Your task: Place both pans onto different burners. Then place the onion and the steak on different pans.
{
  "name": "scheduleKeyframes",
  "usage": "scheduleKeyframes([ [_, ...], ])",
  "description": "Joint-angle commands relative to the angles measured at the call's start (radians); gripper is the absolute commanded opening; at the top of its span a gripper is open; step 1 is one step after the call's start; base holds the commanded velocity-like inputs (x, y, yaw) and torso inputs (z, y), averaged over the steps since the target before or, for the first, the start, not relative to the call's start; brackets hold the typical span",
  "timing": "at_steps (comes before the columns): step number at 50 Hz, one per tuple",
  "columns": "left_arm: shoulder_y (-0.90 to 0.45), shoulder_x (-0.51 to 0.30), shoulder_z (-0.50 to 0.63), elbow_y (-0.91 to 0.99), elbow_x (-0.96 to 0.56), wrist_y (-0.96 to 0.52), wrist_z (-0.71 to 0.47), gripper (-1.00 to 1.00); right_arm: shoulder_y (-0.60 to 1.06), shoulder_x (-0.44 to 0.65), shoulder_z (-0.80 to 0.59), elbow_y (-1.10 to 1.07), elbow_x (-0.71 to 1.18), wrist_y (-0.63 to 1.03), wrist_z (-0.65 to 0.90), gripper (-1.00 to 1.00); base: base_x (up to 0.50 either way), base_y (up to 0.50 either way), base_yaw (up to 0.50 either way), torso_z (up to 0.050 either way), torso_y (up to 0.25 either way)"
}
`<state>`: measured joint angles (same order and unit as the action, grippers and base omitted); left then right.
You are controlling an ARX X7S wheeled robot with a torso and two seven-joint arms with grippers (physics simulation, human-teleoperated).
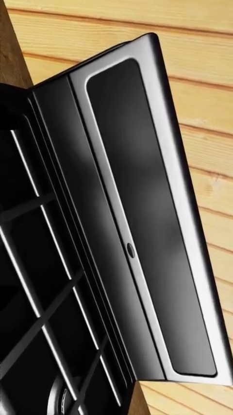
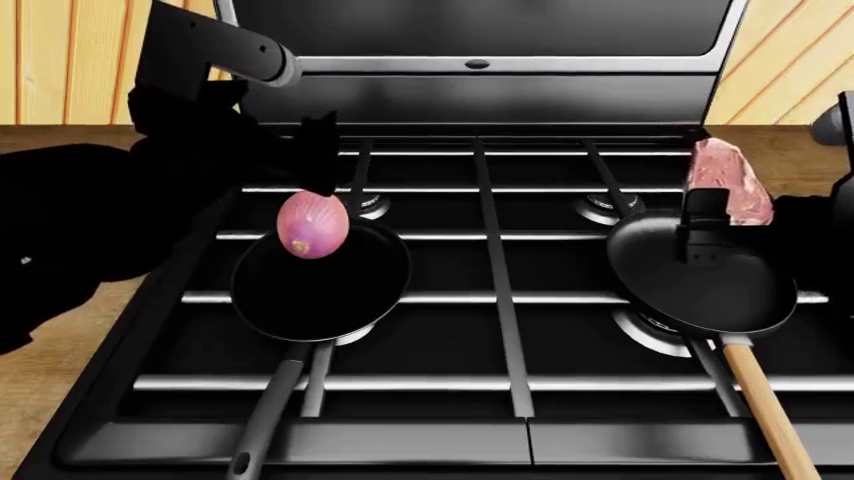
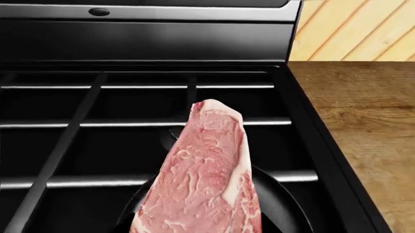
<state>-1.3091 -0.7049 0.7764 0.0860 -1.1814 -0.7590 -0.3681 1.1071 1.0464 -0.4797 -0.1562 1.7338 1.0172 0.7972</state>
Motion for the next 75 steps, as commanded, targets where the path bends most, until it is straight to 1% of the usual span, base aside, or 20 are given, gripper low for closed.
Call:
scheduleKeyframes([
  [1,0.005,-0.003,0.001,0.004,-0.001,0.0,-0.003,1.0,-0.033,0.042,0.022,-0.008,-0.008,-0.011,-0.008,-1.0,0.0,0.0,0.0,0.0,0.01],
  [31,0.015,-0.011,0.002,0.004,0.002,0.003,-0.003,1.0,-0.09,-0.008,-0.01,0.065,-0.11,-0.066,-0.077,-1.0,0.0,0.0,0.0,0.0,0.0],
  [58,0.022,-0.013,0.004,0.005,0.006,0.006,-0.004,1.0,-0.153,-0.016,-0.019,0.073,-0.134,-0.105,-0.097,-1.0,0.0,0.0,0.0,0.0,0.0],
  [75,0.031,-0.013,0.007,-0.003,0.014,0.014,0.001,1.0,-0.178,-0.039,-0.035,0.098,-0.166,-0.126,-0.123,-1.0,0.0,0.0,0.0,0.0,0.0],
])
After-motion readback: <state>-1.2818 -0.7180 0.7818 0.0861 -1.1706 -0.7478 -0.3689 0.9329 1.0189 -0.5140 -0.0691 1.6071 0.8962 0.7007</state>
